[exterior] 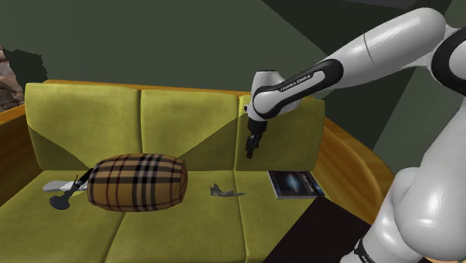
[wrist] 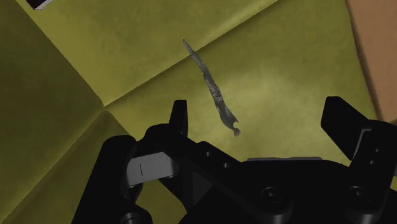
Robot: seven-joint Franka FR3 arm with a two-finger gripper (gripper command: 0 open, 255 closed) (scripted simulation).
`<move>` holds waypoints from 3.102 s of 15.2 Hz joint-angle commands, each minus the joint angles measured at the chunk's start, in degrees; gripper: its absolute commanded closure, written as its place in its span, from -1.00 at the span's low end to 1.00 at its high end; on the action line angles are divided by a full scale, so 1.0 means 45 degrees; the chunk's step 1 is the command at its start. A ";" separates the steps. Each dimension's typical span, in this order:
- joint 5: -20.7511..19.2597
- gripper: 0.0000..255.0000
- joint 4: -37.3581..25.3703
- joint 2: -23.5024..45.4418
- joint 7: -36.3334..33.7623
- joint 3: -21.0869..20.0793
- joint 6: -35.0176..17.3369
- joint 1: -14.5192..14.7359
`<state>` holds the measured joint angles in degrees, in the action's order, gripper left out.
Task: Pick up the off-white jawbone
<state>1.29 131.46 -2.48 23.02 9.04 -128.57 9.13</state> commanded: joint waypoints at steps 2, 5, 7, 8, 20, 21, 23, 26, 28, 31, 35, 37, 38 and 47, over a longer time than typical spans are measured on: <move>0.0055 -1.00 -0.0633 0.1563 0.0810 -0.0042 -0.0656 0.0061; 0.0044 -1.00 -0.1310 0.3028 0.1464 -0.0174 -0.1188 0.0096; -0.0004 -1.00 -0.1817 0.4002 0.1857 -0.0279 -0.1493 0.0106; -0.0042 -1.00 -0.2087 0.4488 0.2039 -0.0334 -0.1630 0.0109; -0.1012 -1.00 -0.6153 1.0246 0.3708 -0.0841 -0.2463 0.0286; -0.1007 -1.00 -0.6211 1.0396 0.3701 -0.0846 -0.2555 0.0280; -0.0998 -1.00 -0.6337 1.0700 0.3688 -0.0857 -0.2733 0.0269; -0.0985 -1.00 -0.6547 1.1166 0.3667 -0.0875 -0.2987 0.0251; -0.0979 -1.00 -0.6664 1.1413 0.3656 -0.0884 -0.3116 0.0241; -0.0977 1.00 -0.6695 1.1439 0.3647 -0.0888 -0.3110 0.0249; -0.0977 1.00 -0.6694 1.1433 0.3646 -0.0888 -0.3106 0.0250; -0.0977 1.00 -0.6697 1.1434 0.3647 -0.0888 -0.3104 0.0249; -0.0977 1.00 -0.6697 1.1434 0.3646 -0.0888 -0.3105 0.0250; -0.1013 1.00 -0.6124 1.0180 0.3711 -0.0837 -0.2427 0.0289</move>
<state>-3.25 103.54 43.94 39.62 5.24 -139.74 10.48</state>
